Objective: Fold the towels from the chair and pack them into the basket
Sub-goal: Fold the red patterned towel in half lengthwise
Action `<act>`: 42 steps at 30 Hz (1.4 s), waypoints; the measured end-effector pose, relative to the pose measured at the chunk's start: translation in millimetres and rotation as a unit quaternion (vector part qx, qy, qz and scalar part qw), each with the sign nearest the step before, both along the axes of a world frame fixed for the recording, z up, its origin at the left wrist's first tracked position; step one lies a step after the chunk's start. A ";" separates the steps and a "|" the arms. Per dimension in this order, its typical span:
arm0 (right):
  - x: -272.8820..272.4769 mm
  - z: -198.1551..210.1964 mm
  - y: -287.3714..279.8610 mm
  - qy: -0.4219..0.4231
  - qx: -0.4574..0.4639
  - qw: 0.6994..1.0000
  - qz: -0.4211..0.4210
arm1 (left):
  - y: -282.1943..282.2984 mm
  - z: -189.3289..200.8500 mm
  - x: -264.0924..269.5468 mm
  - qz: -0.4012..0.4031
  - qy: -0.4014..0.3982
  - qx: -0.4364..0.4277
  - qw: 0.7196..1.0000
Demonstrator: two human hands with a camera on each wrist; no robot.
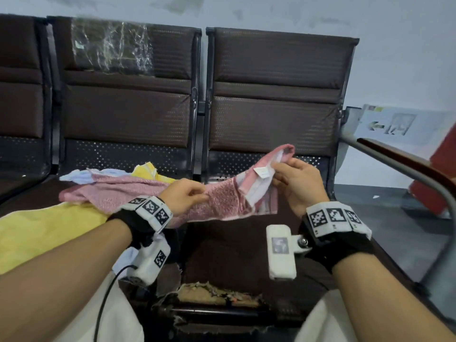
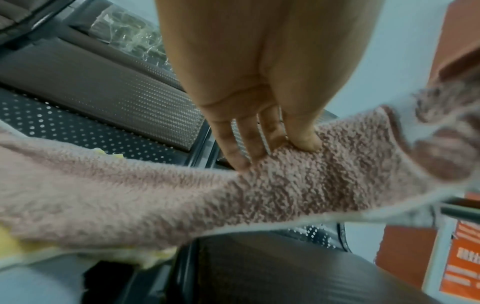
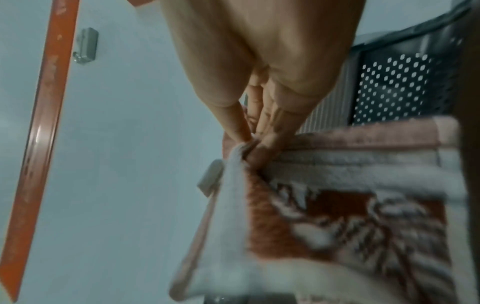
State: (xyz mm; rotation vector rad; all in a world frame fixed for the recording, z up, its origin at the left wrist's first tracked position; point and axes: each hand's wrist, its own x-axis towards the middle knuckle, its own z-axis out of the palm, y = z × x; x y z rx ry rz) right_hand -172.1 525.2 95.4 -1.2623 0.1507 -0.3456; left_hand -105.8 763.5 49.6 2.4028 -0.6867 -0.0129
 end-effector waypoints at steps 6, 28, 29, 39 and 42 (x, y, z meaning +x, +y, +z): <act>0.1 -13.5 -20.8 0.038 -0.505 0.841 -0.188 | -22.4 26.2 -6.9 -0.035 -0.024 -0.085 0.995; 27.3 -3.0 25.5 -0.016 -0.198 0.979 0.041 | -27.2 18.6 -2.8 -0.031 -0.192 0.016 0.981; 27.2 -2.5 23.3 -0.018 -0.190 0.981 0.039 | -25.8 18.4 -0.2 -0.023 -0.204 0.023 0.978; 18.6 0.6 21.4 -0.120 -0.398 0.909 0.013 | -21.5 45.9 -5.1 0.036 -0.072 -0.149 0.986; 12.2 -0.1 30.3 -0.120 -0.454 0.878 0.092 | -21.8 50.4 -10.5 0.030 -0.003 -0.250 0.968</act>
